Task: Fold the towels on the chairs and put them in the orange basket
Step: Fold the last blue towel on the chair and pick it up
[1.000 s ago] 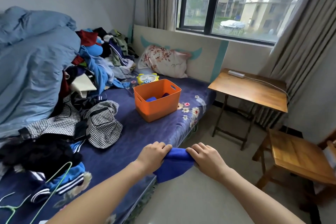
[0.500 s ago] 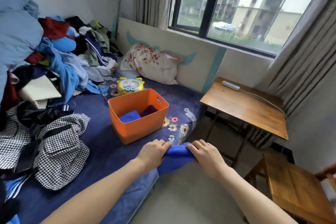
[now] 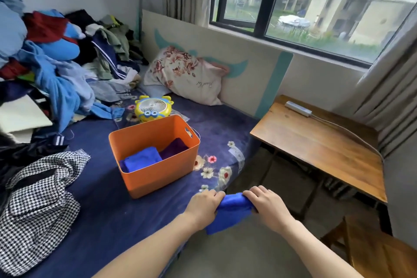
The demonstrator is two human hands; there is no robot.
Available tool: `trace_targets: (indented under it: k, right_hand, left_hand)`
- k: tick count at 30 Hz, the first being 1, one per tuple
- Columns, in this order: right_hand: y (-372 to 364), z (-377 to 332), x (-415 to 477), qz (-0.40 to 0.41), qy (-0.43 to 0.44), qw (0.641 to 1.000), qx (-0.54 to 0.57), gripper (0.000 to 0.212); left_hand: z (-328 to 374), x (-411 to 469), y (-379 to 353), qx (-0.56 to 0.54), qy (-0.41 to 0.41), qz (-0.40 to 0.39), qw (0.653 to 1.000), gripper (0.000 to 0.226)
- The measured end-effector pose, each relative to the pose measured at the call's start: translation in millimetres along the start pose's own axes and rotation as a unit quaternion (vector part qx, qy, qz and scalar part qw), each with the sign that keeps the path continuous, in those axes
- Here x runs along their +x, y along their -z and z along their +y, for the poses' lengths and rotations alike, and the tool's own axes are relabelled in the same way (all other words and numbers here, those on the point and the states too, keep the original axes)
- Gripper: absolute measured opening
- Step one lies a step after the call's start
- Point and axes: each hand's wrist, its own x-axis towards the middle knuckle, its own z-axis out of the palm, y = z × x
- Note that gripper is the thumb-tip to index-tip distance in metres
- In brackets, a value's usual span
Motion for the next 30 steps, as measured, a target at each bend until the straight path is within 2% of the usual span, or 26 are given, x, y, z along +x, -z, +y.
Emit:
trace_targets:
  k: [5, 10, 13, 16, 19, 22, 26, 30]
  right_hand:
    - [-17, 66, 53, 0.011, 0.063, 0.998, 0.016, 0.071]
    - [-33, 99, 97, 0.023, 0.146, 0.988, 0.045, 0.066]
    - [-50, 98, 121, 0.004, 0.201, 0.977, 0.063, 0.063]
    - [-62, 93, 159, 0.008, 0.25, 0.966, 0.072, 0.058]
    - [-68, 86, 211, 0.028, 0.275, 0.957, 0.092, 0.066]
    - [-64, 77, 261, 0.063, 0.3, 0.945, 0.111, 0.066]
    - [-64, 73, 336, 0.106, 0.348, 0.925, 0.106, 0.043]
    - [-71, 73, 397, 0.102, 0.358, 0.92, 0.12, 0.057]
  left_hand:
    - [-1, 63, 1, -0.002, 0.074, -0.001, 0.997, 0.046]
    - [-8, 87, -2, -0.007, 0.141, 0.008, 0.99, 0.051]
    - [-17, 80, -9, -0.046, 0.161, 0.034, 0.985, 0.056]
    - [-41, 82, -6, -0.005, 0.193, 0.024, 0.981, 0.075]
    - [-71, 86, 10, -0.002, 0.208, 0.067, 0.976, 0.078]
    - [-105, 91, 29, 0.024, 0.213, 0.109, 0.971, 0.077]
    - [-167, 114, 51, 0.049, 0.231, 0.167, 0.957, 0.067]
    - [-213, 141, 64, 0.053, 0.231, 0.171, 0.956, 0.048]
